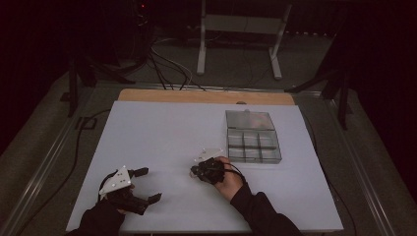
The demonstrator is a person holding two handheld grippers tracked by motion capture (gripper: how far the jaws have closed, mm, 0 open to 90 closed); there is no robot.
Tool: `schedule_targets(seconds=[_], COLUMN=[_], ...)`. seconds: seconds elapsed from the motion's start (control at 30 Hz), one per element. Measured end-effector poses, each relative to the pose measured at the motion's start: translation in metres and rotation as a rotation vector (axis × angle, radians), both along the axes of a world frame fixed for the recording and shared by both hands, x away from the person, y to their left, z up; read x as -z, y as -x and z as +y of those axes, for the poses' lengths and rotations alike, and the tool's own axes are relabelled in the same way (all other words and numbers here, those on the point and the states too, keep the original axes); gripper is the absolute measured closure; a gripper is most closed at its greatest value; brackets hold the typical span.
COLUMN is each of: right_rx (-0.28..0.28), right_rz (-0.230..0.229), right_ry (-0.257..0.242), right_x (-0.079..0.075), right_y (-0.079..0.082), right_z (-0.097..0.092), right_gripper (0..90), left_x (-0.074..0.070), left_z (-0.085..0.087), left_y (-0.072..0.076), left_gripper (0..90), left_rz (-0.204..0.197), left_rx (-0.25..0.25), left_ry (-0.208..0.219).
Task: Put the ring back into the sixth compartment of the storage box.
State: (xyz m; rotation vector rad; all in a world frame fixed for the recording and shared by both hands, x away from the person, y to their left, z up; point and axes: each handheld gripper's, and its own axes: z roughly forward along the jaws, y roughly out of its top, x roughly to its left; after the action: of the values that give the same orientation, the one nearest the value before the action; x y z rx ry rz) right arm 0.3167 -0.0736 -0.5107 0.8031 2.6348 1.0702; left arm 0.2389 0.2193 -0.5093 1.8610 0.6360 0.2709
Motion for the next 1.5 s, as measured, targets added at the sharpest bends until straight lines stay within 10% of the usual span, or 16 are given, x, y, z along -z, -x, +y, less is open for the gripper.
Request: schedule_targets(seconds=[1.5], right_rx=[0.031], right_rz=[-0.016], right_ry=[-0.083], right_x=[-0.041], right_y=[-0.004], right_z=[-0.015], right_gripper=[87.6], left_x=[0.000], left_z=[-0.001], left_y=[0.000], left_gripper=[0.6], left_rz=[0.000], left_rx=[0.002], left_ry=[-0.006])
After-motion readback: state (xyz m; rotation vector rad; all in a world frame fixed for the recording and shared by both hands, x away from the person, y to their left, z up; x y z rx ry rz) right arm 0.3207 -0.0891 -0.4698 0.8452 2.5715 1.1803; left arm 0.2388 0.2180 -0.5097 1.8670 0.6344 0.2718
